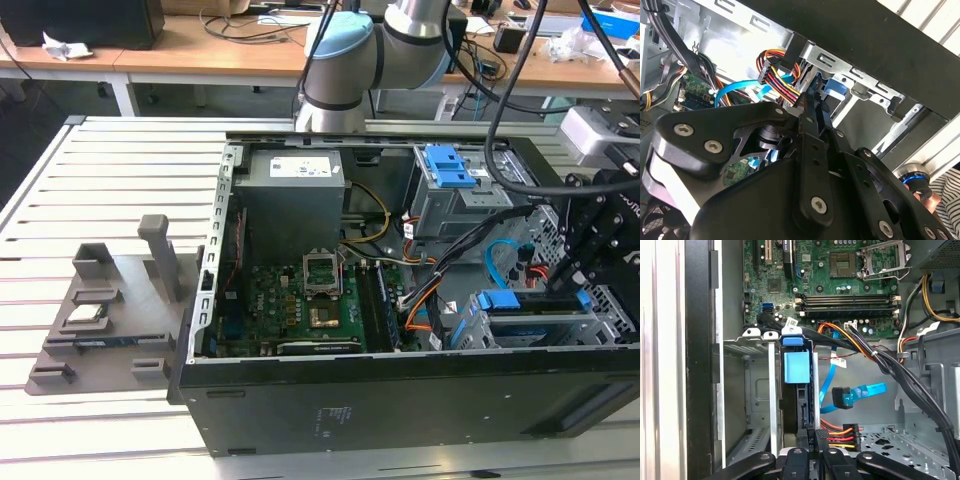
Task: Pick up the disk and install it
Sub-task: 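Insert the first disk wire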
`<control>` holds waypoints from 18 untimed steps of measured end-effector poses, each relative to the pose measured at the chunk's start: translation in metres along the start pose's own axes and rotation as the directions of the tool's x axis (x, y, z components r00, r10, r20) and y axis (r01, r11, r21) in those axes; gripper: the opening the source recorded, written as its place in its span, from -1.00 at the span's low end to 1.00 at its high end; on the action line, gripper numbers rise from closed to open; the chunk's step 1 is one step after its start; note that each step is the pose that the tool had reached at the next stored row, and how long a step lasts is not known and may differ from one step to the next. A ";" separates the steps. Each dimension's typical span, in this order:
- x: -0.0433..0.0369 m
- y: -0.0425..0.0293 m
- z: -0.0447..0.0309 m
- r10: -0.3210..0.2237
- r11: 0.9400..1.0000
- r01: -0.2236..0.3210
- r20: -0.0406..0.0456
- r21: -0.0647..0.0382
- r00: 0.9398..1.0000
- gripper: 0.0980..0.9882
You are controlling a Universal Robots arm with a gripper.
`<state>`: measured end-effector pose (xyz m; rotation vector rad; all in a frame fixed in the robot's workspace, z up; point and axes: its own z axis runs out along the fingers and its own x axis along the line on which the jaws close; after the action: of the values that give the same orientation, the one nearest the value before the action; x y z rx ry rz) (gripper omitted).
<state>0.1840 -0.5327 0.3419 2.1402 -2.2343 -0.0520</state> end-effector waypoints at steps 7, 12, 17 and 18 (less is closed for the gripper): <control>0.0008 0.0014 0.0020 0.000 1.000 0.000 0.000 0.000 1.000 -0.83; 0.0011 0.0012 0.0047 0.000 1.000 0.000 0.001 0.000 1.000 -0.83; 0.0019 0.0010 0.0077 0.000 1.000 0.000 0.000 0.000 1.000 -0.83; 0.0019 0.0010 0.0079 0.000 1.000 0.000 0.000 0.000 1.000 -0.83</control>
<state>0.1825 -0.5347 0.3341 2.1403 -2.2343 -0.0517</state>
